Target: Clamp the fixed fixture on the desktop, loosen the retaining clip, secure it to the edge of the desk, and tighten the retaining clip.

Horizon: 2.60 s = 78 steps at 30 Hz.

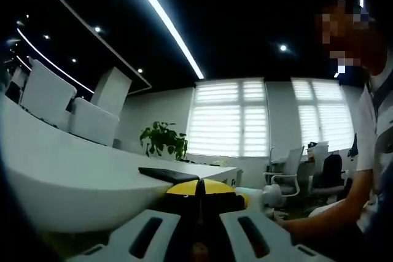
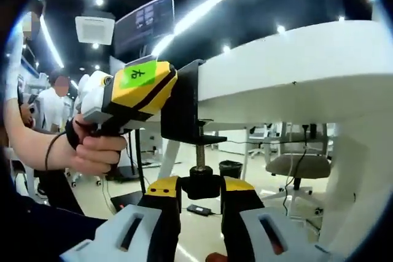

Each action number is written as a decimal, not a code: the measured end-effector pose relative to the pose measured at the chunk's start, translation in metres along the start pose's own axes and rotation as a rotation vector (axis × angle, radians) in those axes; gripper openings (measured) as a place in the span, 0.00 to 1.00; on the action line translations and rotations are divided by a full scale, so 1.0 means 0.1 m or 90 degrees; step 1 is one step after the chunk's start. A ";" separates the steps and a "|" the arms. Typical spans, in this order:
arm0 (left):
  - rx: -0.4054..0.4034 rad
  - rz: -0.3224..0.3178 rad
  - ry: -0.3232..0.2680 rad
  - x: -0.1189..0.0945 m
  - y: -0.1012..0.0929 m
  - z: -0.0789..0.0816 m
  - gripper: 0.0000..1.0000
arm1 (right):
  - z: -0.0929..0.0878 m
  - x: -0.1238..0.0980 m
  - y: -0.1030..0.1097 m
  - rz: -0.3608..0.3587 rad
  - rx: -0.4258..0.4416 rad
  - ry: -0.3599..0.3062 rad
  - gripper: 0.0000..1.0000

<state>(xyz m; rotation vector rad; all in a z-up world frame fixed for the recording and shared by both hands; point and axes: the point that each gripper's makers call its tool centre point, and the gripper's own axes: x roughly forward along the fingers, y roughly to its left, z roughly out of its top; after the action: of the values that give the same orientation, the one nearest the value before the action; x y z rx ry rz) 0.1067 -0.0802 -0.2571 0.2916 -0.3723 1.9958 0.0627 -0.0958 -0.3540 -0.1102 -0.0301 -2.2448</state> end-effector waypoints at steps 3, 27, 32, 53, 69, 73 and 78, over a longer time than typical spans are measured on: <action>-0.008 0.001 -0.005 0.00 0.00 0.00 0.02 | -0.02 -0.01 -0.03 -0.038 0.022 -0.012 0.24; 0.001 0.016 0.007 0.01 0.01 -0.01 0.02 | 0.13 -0.28 0.03 -0.486 -0.086 0.003 0.44; 0.002 0.016 0.010 0.01 0.01 -0.01 0.02 | 0.11 -0.15 -0.20 -0.514 -0.071 0.001 0.44; 0.011 0.014 0.014 0.00 0.01 0.00 0.02 | 0.03 -0.02 -0.13 -0.289 -0.022 -0.004 0.25; 0.002 0.018 0.005 0.00 0.02 0.00 0.02 | 0.00 0.09 -0.04 0.055 -0.009 0.011 0.25; 0.006 0.018 0.005 0.00 0.02 0.00 0.02 | 0.00 0.10 0.01 0.075 0.014 0.009 0.25; -0.004 0.019 -0.002 0.00 0.02 0.01 0.02 | -0.01 0.09 0.02 0.043 0.014 -0.003 0.26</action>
<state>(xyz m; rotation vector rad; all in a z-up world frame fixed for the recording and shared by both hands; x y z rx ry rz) 0.1048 -0.0813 -0.2561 0.2878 -0.3867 2.0234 0.0583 -0.1042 -0.3543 -0.1036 -0.0528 -2.1762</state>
